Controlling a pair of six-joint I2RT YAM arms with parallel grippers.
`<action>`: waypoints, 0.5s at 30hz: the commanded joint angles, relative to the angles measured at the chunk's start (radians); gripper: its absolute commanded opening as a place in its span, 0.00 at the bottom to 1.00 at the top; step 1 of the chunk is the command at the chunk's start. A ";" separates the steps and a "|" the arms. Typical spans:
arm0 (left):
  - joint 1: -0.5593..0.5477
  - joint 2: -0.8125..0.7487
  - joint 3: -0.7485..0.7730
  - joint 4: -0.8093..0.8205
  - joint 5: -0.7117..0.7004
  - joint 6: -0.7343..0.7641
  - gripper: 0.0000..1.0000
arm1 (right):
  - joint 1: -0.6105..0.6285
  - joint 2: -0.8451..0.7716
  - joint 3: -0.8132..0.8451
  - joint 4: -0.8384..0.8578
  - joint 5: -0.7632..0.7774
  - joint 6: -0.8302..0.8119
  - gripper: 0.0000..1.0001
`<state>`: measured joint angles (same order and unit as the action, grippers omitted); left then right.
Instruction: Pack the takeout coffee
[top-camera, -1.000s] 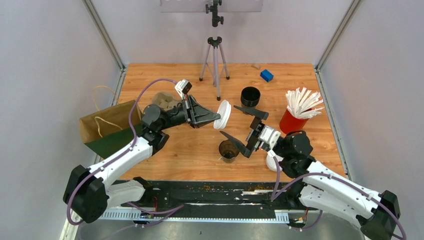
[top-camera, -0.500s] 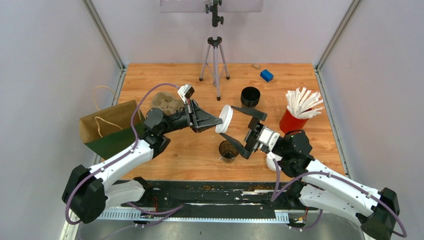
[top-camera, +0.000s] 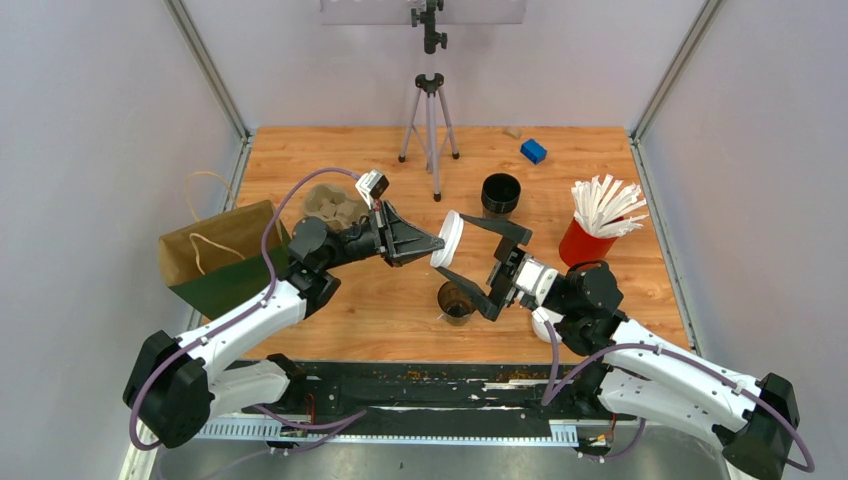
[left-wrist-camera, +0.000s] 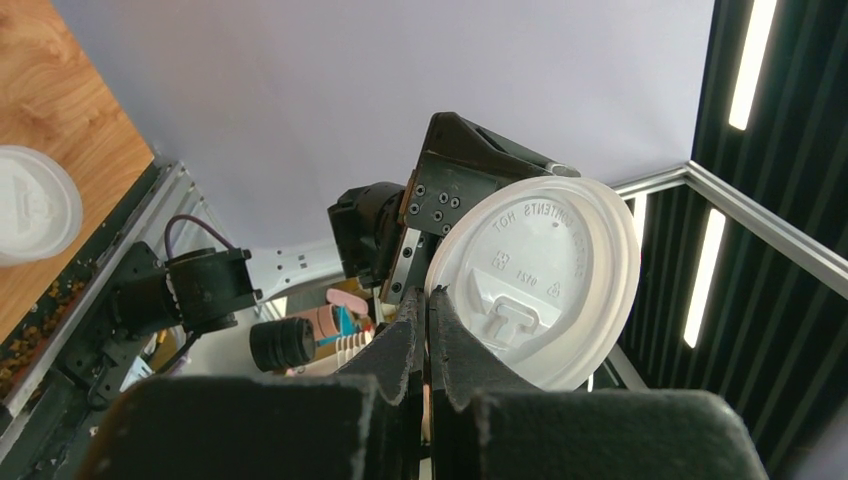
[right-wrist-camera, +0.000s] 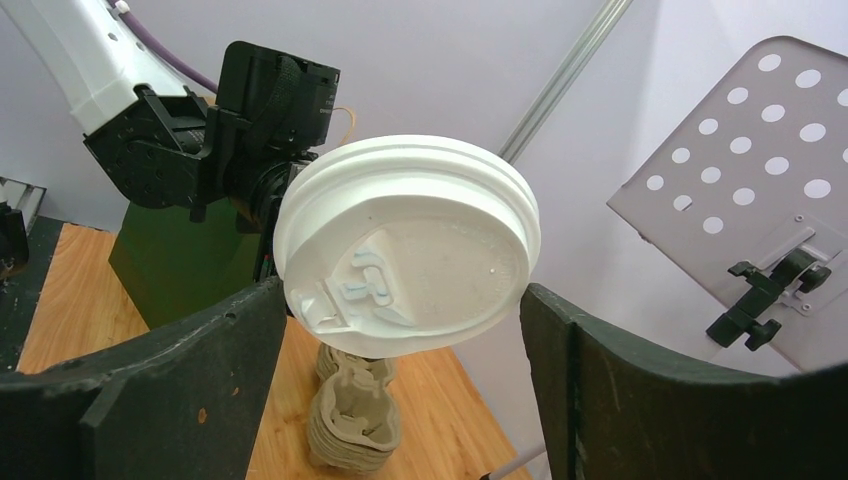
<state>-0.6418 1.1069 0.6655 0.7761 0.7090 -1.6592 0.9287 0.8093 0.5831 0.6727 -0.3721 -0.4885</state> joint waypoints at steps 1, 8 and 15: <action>-0.006 -0.018 -0.004 0.015 -0.003 0.024 0.01 | 0.007 -0.008 0.020 0.053 -0.001 -0.020 0.88; -0.006 -0.023 0.004 -0.008 -0.004 0.035 0.01 | 0.009 -0.006 0.015 0.054 -0.001 -0.030 0.88; -0.006 -0.027 -0.001 -0.020 -0.008 0.045 0.01 | 0.009 -0.008 0.017 0.042 -0.021 -0.021 0.81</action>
<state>-0.6418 1.1065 0.6655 0.7574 0.7067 -1.6470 0.9291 0.8093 0.5831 0.6781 -0.3717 -0.5076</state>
